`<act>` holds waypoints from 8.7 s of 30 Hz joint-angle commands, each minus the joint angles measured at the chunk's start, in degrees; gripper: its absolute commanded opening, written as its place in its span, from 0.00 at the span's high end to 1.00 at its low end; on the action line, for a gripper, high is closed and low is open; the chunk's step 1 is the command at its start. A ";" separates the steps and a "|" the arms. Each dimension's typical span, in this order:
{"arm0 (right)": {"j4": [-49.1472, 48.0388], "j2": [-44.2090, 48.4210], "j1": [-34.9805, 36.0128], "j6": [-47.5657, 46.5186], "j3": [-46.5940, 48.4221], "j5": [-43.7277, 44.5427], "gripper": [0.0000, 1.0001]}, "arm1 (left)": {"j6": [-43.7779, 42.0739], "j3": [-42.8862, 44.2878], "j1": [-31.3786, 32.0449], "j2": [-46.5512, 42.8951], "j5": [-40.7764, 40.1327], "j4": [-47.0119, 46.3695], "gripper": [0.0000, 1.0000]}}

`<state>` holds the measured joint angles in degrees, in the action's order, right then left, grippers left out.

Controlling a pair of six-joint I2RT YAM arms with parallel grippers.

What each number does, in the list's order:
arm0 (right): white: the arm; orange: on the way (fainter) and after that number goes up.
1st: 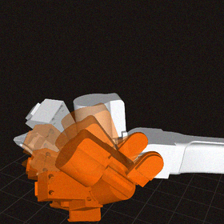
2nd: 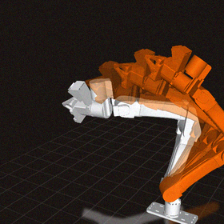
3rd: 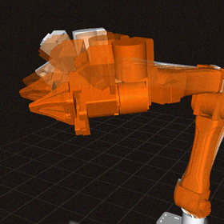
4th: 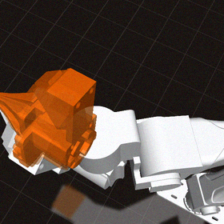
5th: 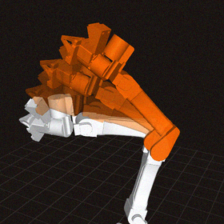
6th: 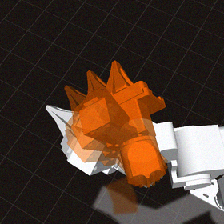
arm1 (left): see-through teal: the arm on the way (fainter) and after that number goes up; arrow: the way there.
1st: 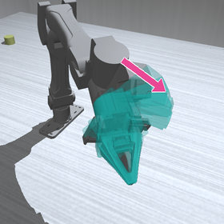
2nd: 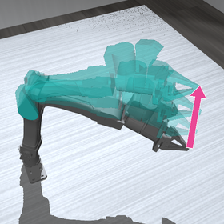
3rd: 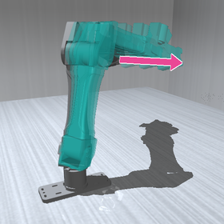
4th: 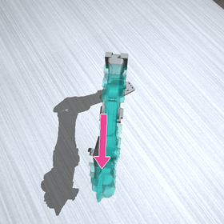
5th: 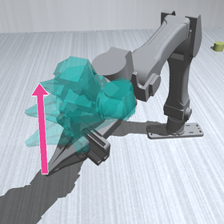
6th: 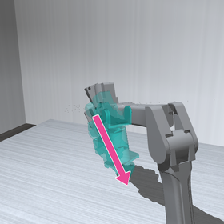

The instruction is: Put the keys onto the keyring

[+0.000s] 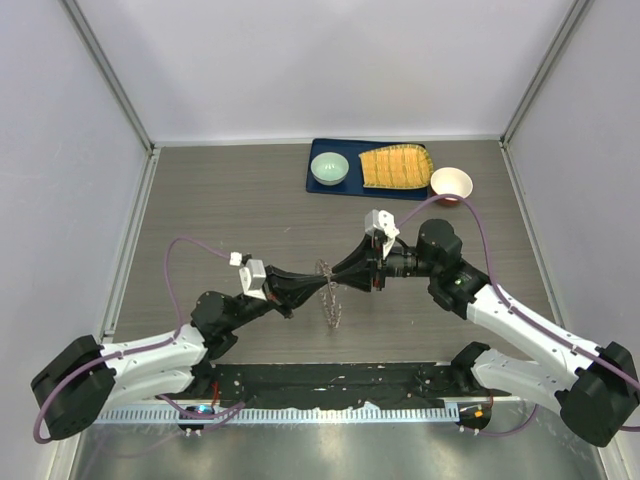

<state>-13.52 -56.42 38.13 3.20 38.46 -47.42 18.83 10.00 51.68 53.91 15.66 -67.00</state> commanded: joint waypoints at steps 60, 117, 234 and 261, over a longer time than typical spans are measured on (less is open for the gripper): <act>30.83 -2.46 13.90 -23.86 12.61 17.01 0.99 | -16.11 24.63 -7.03 0.32 30.05 58.48 0.87; 28.11 -0.18 14.52 -22.98 10.68 21.40 0.99 | -15.14 26.83 -6.94 4.19 26.80 64.37 0.72; 18.70 6.15 13.29 -11.37 5.75 30.46 0.74 | -3.89 8.90 -5.10 -4.43 15.28 13.04 1.00; 21.34 6.85 13.29 -8.83 6.81 34.39 0.66 | -6.69 8.63 -3.60 -3.63 9.83 16.01 1.00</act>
<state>8.36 -52.56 50.92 -7.18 42.89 -20.29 14.46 18.31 47.53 52.38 29.36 -48.97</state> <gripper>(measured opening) 0.316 0.011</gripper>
